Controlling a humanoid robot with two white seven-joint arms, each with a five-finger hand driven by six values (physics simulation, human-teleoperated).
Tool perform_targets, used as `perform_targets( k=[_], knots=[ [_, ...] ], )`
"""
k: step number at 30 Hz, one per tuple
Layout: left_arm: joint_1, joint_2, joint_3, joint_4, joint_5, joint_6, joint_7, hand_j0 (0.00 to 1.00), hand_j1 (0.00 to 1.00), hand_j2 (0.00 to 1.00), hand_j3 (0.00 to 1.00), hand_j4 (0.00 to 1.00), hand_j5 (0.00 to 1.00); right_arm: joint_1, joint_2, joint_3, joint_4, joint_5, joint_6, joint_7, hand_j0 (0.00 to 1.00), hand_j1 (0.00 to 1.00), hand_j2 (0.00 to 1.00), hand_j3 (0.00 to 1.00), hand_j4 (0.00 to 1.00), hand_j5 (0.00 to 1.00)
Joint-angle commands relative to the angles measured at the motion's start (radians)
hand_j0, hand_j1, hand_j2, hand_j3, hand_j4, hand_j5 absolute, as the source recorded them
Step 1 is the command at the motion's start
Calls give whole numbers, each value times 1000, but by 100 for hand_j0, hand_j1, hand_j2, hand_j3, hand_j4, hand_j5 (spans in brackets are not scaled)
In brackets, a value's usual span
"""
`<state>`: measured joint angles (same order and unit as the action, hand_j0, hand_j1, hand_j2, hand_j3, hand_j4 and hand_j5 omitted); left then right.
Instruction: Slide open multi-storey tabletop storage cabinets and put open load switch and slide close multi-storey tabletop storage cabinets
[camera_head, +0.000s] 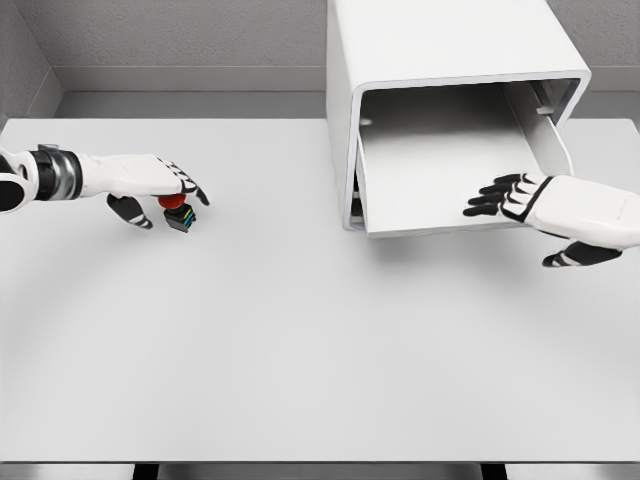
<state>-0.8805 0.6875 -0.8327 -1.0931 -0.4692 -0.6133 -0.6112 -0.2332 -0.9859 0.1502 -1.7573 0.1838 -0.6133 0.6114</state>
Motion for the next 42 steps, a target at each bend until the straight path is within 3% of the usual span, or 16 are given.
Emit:
perform_targets(
  k=[1,4,11,17,19,23,25,27,31,32,35,38,40,42],
  knots=[
    [0,-5,1,2,4,2,0,76,76,76,76,76,76,0,-16,-54,-1,-44,2,-1,100,100,100,100,100,100],
    [0,-11,-2,2,4,2,0,76,76,76,76,76,76,0,-16,-55,-1,-50,2,-1,100,100,100,100,100,100],
    [-2,-9,-2,1,6,2,0,54,54,54,54,54,54,-5,-16,-106,-2,-99,2,-1,100,100,100,100,100,100],
    [-3,-9,0,-5,9,2,0,45,45,45,45,45,45,9,-46,-211,-2,-242,2,-1,100,100,100,100,100,100],
    [-5,-8,0,-7,11,2,0,44,44,44,44,44,44,77,-49,-299,-2,-284,2,-1,100,100,100,100,100,100],
    [-25,1,0,-16,15,2,0,42,42,42,42,42,42,293,-62,-561,-1,-346,2,-1,100,100,100,100,100,100],
    [-26,4,0,-47,21,2,0,42,42,42,42,42,42,339,-54,-618,-1,-350,2,-1,100,100,100,100,100,100],
    [-38,15,0,-100,58,2,0,42,42,42,42,42,42,471,-40,-682,-2,-348,2,-1,100,100,100,100,100,100],
    [-44,24,0,-197,99,2,0,42,42,42,42,42,42,604,-43,-678,-2,-313,2,-1,60,60,60,60,60,60],
    [-46,32,0,-226,116,2,0,42,42,42,42,42,42,618,-43,-675,-2,-310,2,-1,55,55,55,55,55,55],
    [-46,61,0,-301,168,2,0,42,42,42,42,42,42,638,-48,-660,-2,-293,2,-1,53,53,53,53,53,53],
    [-52,61,0,-366,172,2,0,42,42,42,42,42,42,623,-54,-534,-2,-256,2,-1,49,49,49,49,49,49],
    [-61,61,-3,-406,172,2,0,42,42,42,42,42,42,614,-99,-485,-2,-234,2,-1,44,44,44,44,44,44],
    [-71,61,-6,-447,190,2,0,42,42,42,42,42,42,574,-105,-426,-2,-234,2,-1,44,44,44,44,44,44]
  ],
)
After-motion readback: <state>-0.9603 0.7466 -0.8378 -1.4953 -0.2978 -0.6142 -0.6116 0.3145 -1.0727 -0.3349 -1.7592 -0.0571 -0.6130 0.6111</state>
